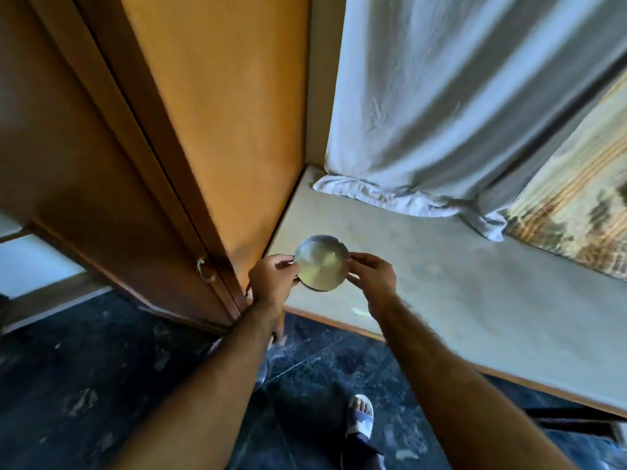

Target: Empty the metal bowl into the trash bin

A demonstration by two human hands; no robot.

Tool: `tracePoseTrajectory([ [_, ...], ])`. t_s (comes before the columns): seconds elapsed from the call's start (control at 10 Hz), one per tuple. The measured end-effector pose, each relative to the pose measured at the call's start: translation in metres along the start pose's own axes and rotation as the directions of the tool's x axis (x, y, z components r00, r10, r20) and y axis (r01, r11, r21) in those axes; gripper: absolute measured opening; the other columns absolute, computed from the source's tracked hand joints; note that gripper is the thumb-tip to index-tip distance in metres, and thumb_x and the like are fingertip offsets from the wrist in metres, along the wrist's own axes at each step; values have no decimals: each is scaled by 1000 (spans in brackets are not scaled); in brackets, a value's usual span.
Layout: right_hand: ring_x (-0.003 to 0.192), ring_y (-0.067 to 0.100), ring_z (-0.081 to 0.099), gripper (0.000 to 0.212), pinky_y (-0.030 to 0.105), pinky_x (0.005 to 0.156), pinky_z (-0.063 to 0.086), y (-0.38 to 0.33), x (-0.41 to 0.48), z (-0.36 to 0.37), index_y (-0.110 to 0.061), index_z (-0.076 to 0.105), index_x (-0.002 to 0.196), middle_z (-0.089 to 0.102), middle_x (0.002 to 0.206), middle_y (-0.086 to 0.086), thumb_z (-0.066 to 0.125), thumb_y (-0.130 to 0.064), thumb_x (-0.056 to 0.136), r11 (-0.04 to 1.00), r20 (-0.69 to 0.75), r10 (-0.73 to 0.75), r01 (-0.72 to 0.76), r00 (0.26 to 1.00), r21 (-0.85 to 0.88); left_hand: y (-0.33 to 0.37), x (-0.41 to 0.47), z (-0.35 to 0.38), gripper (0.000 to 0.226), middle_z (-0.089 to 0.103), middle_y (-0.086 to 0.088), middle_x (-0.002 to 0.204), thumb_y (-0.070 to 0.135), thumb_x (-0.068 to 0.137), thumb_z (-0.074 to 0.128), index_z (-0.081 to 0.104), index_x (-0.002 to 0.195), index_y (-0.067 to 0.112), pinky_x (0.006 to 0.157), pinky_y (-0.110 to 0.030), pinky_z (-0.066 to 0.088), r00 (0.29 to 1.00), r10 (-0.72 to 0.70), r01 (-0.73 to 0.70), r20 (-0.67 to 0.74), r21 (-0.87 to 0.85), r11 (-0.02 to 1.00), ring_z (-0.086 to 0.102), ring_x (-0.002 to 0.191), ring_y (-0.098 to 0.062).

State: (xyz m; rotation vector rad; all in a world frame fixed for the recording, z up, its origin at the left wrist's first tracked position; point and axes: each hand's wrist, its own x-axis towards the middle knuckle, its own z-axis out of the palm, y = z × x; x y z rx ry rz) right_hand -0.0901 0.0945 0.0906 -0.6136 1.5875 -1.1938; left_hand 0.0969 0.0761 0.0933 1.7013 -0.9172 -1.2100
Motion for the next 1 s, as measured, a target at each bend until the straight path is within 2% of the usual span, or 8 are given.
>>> tracePoseTrajectory([
  [0.1,80,23,74,22,36,74,62,-13,38,-35,-12,81,92,79,90,12,78,-8,71,1000,-4,9,-9,1000,-20,7,9,50,24,73,-12,85,4,77,72,73,100,-2,71,-46,63,1000,-6,6,13,10,1000,73,79,-27],
  [0.2,84,25,75,20,36,76,63,-17,68,-60,-10,80,93,79,93,14,75,-3,75,999,10,29,-29,1000,-24,8,14,87,29,76,-15,91,5,76,73,74,104,0,70,-47,64,999,-33,33,1,37,999,74,78,-28],
  [0.4,87,27,75,22,37,77,64,-6,127,-101,-5,78,99,78,97,14,72,0,79,992,6,66,-65,998,-110,0,33,150,27,77,-12,90,4,70,76,76,97,3,70,-48,64,996,-90,92,-20,159,983,75,75,-29],
  [0.6,79,26,74,21,30,69,63,10,155,-112,-4,78,99,78,96,15,69,3,81,974,-1,128,-126,992,-186,-15,43,177,26,78,-8,94,4,72,76,77,98,5,67,-46,64,987,-153,158,-42,260,952,75,76,-25],
  [0.8,80,27,74,21,42,80,64,17,165,-107,-5,78,97,78,94,14,69,3,80,962,-18,145,-146,989,-232,-23,58,182,25,78,-10,96,1,73,77,76,98,4,69,-46,64,980,-193,197,-43,259,946,75,80,-25],
  [0.9,84,27,75,22,39,81,64,19,168,-107,-4,78,102,78,90,8,70,0,82,956,2,138,-132,990,-262,-30,62,182,25,77,-13,99,1,74,77,76,99,2,72,-49,63,979,-200,202,-29,234,951,75,83,-28],
  [1.0,84,25,75,18,40,85,62,14,164,-106,-9,77,102,77,95,6,74,-11,84,929,4,92,-85,996,-360,-27,62,179,29,77,-12,102,11,76,80,74,103,2,78,-41,63,985,-174,167,4,262,951,74,83,-24],
])
